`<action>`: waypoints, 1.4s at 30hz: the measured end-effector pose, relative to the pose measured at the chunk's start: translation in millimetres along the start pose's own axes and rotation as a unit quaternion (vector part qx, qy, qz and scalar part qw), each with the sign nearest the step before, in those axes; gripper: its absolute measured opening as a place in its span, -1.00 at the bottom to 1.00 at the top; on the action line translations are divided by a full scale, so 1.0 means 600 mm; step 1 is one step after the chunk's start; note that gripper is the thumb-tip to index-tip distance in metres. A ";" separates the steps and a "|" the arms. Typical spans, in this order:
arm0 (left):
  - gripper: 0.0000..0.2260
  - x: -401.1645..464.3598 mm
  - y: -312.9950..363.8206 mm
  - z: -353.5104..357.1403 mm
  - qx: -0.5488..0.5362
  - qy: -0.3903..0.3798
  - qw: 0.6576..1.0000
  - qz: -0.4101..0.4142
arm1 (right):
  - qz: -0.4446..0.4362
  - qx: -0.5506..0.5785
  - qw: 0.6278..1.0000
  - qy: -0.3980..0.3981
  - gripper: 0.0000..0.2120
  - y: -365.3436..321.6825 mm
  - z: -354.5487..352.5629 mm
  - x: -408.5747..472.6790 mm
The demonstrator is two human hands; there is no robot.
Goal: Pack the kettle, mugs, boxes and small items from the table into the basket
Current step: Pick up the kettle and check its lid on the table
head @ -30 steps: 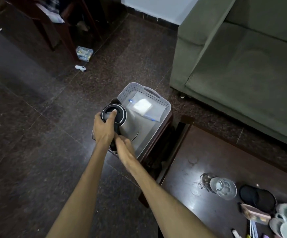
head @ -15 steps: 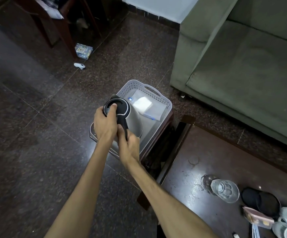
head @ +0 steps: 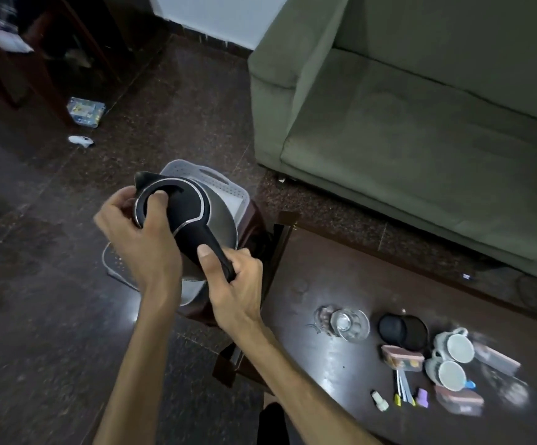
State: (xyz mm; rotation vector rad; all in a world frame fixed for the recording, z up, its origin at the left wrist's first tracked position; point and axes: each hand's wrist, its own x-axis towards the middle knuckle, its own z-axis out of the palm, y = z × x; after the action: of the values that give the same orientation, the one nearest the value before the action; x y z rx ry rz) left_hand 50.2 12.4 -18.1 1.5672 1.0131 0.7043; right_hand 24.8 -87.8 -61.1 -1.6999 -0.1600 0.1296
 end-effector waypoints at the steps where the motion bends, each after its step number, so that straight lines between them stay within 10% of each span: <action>1: -0.73 -0.020 0.008 0.005 -0.011 -0.006 1.000 -0.008 | 0.000 -0.006 1.000 0.010 -0.50 -0.004 -0.021 -0.008; 21: -0.22 -0.414 -0.037 0.162 0.055 -0.329 0.932 -0.140 | 0.149 0.102 0.956 0.230 -0.54 0.029 -0.415 -0.198; 42: -0.23 -0.615 -0.169 0.097 0.122 -0.366 0.876 -0.290 | 0.304 0.069 0.924 0.222 -0.48 0.098 -0.523 -0.396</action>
State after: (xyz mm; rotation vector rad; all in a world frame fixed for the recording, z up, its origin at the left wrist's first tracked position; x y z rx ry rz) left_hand -94.4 -336.5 -103.6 1.4371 0.9194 -0.4377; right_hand -151.2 -444.6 -78.7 -1.5462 0.7081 0.2054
